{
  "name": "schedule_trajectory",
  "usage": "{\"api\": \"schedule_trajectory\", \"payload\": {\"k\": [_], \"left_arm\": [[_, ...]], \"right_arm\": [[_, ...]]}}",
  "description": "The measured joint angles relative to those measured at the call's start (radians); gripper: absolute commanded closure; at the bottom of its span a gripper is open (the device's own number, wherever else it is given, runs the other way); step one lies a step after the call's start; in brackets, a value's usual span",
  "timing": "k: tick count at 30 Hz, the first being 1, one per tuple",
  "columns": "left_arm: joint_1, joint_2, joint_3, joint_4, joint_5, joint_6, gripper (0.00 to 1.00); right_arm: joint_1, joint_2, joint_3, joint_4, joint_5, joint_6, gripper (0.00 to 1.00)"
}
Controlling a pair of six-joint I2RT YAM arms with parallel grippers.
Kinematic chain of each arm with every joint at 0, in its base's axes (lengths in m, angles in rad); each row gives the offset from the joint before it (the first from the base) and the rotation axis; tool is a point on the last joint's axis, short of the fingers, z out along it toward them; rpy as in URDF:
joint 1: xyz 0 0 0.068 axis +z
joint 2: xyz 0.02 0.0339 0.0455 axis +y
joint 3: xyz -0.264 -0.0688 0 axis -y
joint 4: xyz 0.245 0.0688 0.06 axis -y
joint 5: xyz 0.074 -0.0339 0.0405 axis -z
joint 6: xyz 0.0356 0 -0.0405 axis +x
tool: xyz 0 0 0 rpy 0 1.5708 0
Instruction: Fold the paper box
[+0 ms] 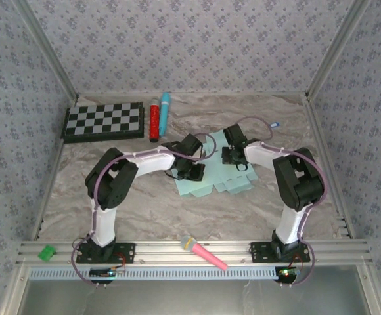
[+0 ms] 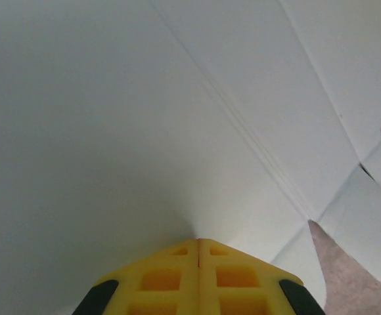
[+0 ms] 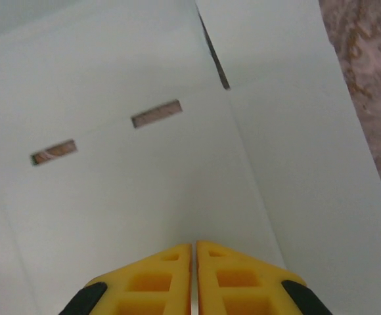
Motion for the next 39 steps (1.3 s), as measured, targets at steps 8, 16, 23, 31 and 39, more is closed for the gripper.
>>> {"api": "schedule_trajectory", "payload": {"k": [8, 16, 23, 31, 39], "left_arm": [[0.083, -0.052, 0.047, -0.007, -0.031, 0.025, 0.91], [0.156, 0.034, 0.143, -0.017, -0.034, 0.146, 0.98], [0.158, 0.087, 0.134, -0.028, -0.035, 0.180, 0.98], [0.150, -0.002, -0.031, 0.047, -0.035, 0.135, 0.98], [0.076, -0.149, -0.228, 0.077, -0.055, 0.026, 0.98]], "right_arm": [[0.005, -0.039, 0.029, -0.023, -0.004, 0.002, 0.87], [0.004, -0.117, -0.070, -0.010, -0.050, 0.021, 0.91], [0.005, -0.111, -0.132, 0.003, -0.058, 0.066, 0.99], [0.026, -0.023, -0.050, 0.010, -0.052, 0.069, 0.98], [0.064, 0.092, 0.087, 0.029, -0.116, 0.026, 0.96]]}}
